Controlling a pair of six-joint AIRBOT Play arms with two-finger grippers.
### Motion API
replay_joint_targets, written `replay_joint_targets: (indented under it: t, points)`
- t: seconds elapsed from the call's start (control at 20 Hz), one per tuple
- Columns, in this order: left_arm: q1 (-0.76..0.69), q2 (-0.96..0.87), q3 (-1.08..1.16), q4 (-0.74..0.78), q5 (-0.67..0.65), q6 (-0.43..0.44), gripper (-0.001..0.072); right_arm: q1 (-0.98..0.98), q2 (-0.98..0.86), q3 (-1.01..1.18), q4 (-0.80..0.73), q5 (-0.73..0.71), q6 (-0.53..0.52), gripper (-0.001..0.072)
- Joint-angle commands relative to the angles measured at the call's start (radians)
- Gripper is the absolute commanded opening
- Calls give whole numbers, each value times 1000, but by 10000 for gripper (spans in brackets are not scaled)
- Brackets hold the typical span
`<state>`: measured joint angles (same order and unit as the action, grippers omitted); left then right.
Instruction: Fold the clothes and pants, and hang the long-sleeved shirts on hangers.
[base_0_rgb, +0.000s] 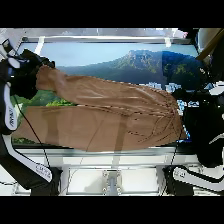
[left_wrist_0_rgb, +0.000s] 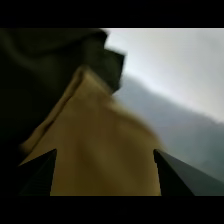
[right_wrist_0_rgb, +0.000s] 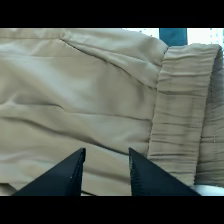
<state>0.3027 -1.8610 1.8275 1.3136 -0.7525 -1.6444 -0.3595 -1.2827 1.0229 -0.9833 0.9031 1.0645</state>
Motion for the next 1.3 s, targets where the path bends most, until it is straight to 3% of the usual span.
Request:
replay_joint_targets:
  t: [0.0, 0.15, 0.4, 0.6, 0.8, 0.85, 0.9, 1.0, 1.15, 1.25]
  points:
    - [101, 31, -5, 14, -365, -10, 682, 0, 16, 1, 2, 67, -2, 312]
    - [121, 60, -92, -15, -367, -10, 682, 0, 19, 2, 13, 125, -2, 312]
    - [79, 52, -317, -174, -39, -76, 682, 1, 19, 2, 37, 126, -4, 312]
    - [78, 24, -354, -177, 25, -101, 682, 1, 18, 2, 38, 111, -9, 312]
    - [50, -10, -354, -319, 236, -107, 680, 1, 18, 2, 47, 96, -8, 312]
    - [39, -18, -354, -330, 285, -107, 603, 1, 18, 2, 49, 100, -8, 312]
    - [30, -24, -354, -335, 320, -107, 439, 1, 18, 2, 49, 101, -8, 312]
    - [20, -29, -354, -335, 358, -102, 40, 1, 18, 2, 49, 100, -8, 312]
    - [28, 18, -353, -300, 326, -51, 8, 0, 19, 2, 48, 102, -8, 312]
    - [47, 99, -353, -179, 238, -42, 8, 0, 19, 2, 44, 111, -8, 312]
